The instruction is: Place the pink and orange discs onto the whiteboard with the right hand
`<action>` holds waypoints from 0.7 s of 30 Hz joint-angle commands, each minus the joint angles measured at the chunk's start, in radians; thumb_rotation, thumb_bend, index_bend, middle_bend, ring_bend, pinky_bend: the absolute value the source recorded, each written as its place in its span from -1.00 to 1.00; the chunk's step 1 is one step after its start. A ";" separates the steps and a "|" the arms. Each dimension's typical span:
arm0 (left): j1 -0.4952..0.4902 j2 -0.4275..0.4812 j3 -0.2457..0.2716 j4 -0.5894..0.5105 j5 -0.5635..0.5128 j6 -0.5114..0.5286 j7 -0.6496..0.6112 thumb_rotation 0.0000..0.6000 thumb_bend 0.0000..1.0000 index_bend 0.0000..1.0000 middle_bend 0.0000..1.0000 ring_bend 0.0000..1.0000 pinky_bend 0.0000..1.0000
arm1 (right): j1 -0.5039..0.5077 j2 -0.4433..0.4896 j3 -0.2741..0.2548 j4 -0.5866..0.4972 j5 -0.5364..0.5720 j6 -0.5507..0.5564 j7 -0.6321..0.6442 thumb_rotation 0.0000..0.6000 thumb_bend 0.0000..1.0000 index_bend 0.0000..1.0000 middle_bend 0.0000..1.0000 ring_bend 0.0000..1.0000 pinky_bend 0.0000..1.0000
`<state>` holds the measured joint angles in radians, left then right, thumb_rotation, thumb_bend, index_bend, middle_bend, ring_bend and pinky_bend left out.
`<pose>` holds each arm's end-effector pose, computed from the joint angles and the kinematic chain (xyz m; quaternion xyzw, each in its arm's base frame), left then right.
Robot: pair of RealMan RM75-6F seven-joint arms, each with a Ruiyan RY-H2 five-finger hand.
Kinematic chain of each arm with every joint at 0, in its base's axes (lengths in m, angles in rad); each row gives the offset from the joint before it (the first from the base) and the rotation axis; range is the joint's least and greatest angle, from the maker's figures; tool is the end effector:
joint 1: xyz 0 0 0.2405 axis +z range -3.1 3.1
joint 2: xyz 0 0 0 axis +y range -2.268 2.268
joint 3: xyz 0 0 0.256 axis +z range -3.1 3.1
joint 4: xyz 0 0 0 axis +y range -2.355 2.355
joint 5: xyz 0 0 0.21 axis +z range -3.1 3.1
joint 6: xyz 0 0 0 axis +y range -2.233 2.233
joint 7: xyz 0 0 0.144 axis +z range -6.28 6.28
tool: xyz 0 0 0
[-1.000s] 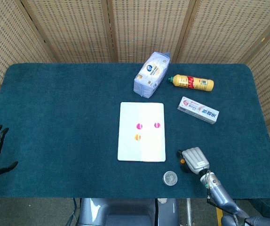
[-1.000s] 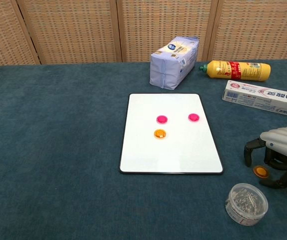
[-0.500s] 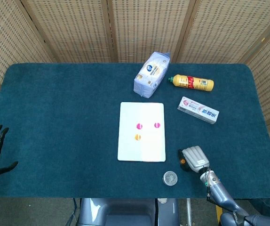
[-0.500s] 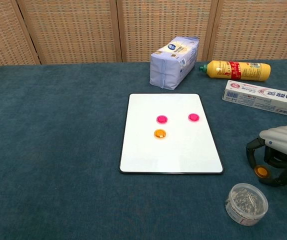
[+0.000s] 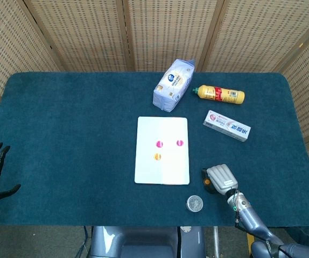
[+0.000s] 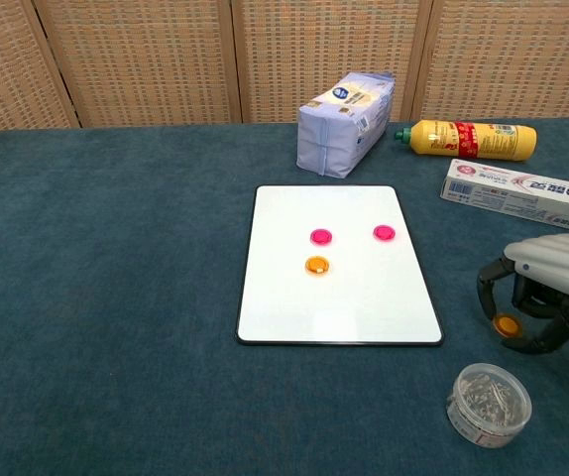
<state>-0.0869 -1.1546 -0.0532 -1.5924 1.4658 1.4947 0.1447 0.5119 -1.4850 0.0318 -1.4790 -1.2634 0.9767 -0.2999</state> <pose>-0.3151 0.1824 0.1530 -0.6050 -0.3532 -0.3488 0.6225 -0.2377 -0.2744 -0.0135 0.7595 -0.4049 0.2871 0.4206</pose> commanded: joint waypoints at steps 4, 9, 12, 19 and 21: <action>-0.001 0.000 -0.001 -0.001 -0.001 -0.001 0.003 1.00 -1.00 -1.00 -1.00 -1.00 -1.00 | 0.062 0.007 0.075 -0.052 0.040 -0.024 -0.054 1.00 -0.30 0.01 0.86 0.86 1.00; -0.001 0.000 -0.001 -0.002 -0.003 -0.002 0.000 1.00 -1.00 -1.00 -1.00 -1.00 -1.00 | 0.156 -0.035 0.163 -0.056 0.156 -0.077 -0.152 1.00 -0.28 0.01 0.86 0.86 1.00; -0.001 0.001 -0.002 -0.002 -0.008 -0.004 -0.004 1.00 -1.00 -1.00 -1.00 -1.00 -1.00 | 0.223 -0.092 0.204 -0.028 0.242 -0.096 -0.226 1.00 -0.28 0.01 0.86 0.86 1.00; 0.000 0.002 -0.003 -0.001 -0.013 -0.006 -0.007 1.00 -1.00 -1.00 -1.00 -1.00 -1.00 | 0.310 -0.193 0.223 0.053 0.394 -0.102 -0.331 1.00 -0.28 0.01 0.86 0.86 1.00; 0.001 0.003 -0.002 0.000 -0.012 -0.005 -0.008 1.00 -1.00 -1.00 -1.00 -1.00 -1.00 | 0.325 -0.211 0.222 0.071 0.424 -0.099 -0.351 1.00 -0.27 0.01 0.86 0.86 1.00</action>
<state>-0.0857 -1.1519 -0.0557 -1.5929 1.4538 1.4899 0.1365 0.8232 -1.6764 0.2497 -1.4270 -0.8628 0.8782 -0.6311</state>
